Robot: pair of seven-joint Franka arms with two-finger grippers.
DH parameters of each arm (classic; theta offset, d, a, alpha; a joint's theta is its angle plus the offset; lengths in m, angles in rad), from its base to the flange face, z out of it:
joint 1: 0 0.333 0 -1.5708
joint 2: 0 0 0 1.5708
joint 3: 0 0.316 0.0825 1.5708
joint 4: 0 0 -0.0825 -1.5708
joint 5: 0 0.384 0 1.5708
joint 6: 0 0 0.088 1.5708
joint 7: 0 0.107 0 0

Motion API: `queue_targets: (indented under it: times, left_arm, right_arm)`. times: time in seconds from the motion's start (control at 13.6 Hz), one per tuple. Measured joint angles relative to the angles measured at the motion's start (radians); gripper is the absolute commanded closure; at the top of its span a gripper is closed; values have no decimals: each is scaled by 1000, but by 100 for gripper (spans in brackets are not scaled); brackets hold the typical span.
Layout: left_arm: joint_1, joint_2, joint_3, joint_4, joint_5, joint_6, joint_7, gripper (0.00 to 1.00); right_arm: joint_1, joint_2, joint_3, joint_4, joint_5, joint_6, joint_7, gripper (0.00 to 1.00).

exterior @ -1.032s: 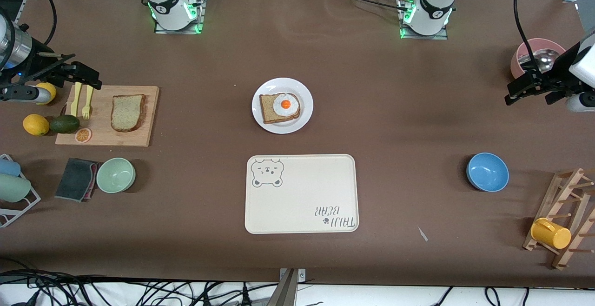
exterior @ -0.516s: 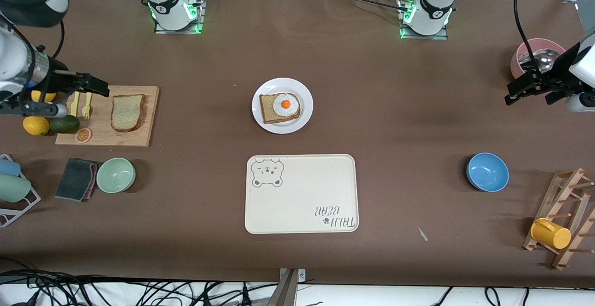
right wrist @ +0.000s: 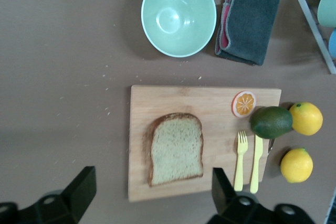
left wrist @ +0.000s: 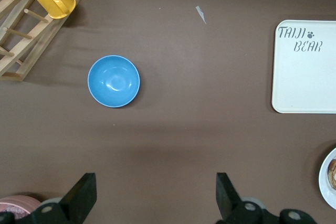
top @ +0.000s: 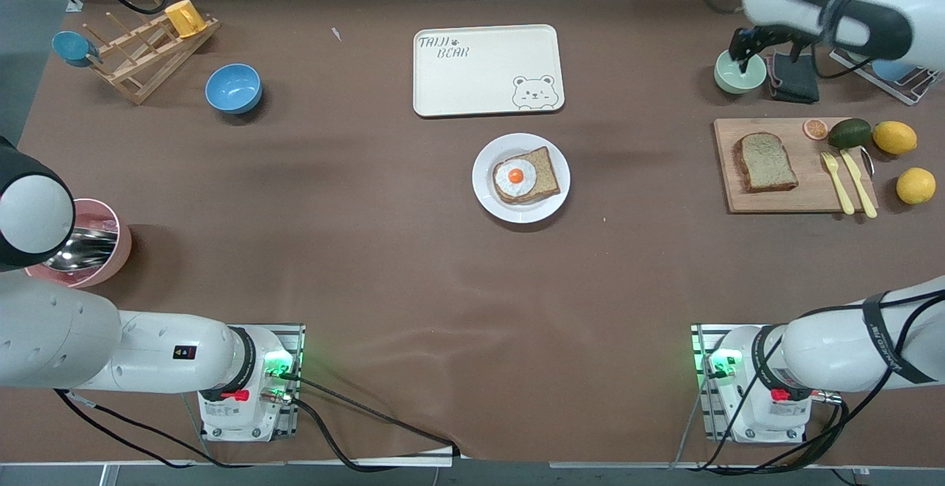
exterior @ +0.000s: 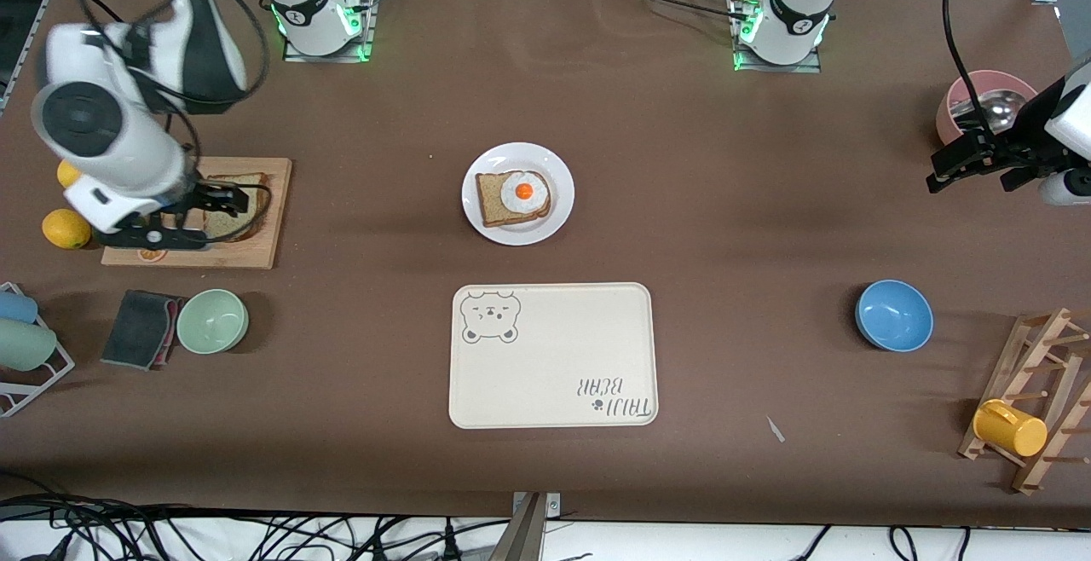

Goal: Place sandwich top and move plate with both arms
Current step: 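Move the right gripper over the bread slice on the cutting board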

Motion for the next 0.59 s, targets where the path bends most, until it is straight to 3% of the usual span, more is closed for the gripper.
queue_targets:
  times: [0.22,0.59]
  left_arm:
    - [0,0,0,0,0,0,0,0]
    - [0,0,1,0,0,0,0,0]
  right_arm:
    - [27,30,3,-112,-88,115,110,33]
    - [23,83,-28,-239,-164,283,173,36]
